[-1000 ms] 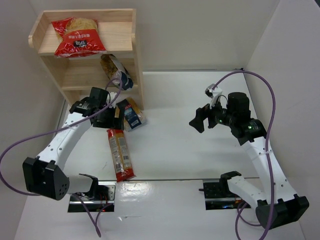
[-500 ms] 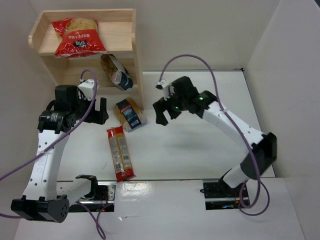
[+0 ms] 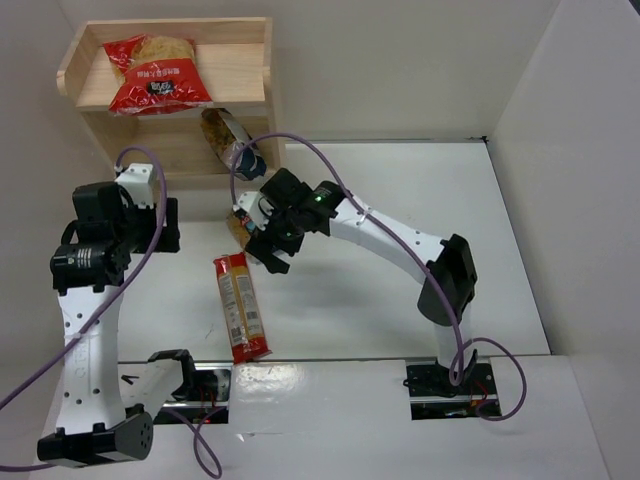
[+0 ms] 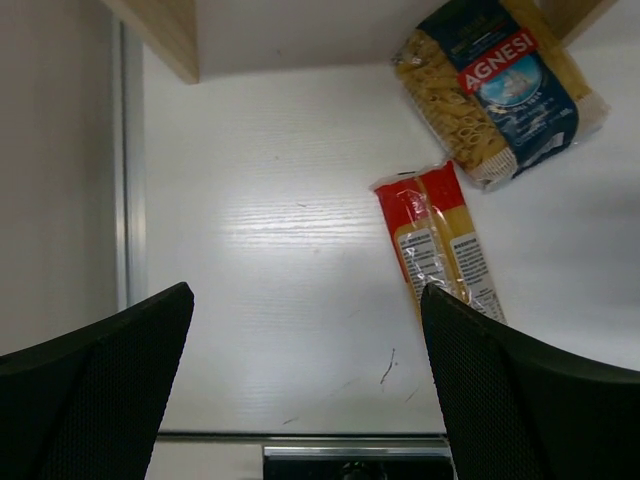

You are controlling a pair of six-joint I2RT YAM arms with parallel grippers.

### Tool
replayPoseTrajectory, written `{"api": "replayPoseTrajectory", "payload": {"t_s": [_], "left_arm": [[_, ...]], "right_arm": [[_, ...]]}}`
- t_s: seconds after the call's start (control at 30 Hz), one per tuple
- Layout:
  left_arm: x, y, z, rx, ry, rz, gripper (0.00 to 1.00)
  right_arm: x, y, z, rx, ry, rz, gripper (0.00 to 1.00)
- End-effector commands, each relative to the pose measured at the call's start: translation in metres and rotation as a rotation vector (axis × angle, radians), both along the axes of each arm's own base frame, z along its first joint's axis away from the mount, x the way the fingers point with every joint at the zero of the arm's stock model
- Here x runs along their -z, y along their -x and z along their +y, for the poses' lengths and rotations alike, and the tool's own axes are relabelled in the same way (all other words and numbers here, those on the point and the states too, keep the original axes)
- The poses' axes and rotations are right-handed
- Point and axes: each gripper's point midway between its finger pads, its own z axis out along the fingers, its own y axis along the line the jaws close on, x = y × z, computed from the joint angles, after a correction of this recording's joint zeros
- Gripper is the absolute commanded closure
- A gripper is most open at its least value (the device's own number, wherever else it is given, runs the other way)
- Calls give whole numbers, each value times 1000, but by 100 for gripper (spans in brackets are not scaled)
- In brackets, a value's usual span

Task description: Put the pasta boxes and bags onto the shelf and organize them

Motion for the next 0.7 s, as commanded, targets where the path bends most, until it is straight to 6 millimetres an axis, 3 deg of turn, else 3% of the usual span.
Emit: {"api": "replayPoseTrajectory", "payload": {"t_s": [0.0, 0.13, 0.3, 0.5, 0.67], "left_arm": [[-2, 12, 17, -129, 1, -9, 0], [-2, 15, 30, -217, -15, -9, 0], [1, 9, 43, -280, -15, -1, 0], [2, 9, 53, -326, -3, -11, 0], [6, 11, 56, -344, 23, -5, 0]], "right_arm": [[4, 6, -1, -34, -39, -23, 1], [30, 14, 10, 11, -36, 25, 1], [62, 20, 47, 69, -71, 103, 1], [67, 29, 91, 149, -199, 157, 1], [98, 25, 106, 302, -215, 236, 1]]}}
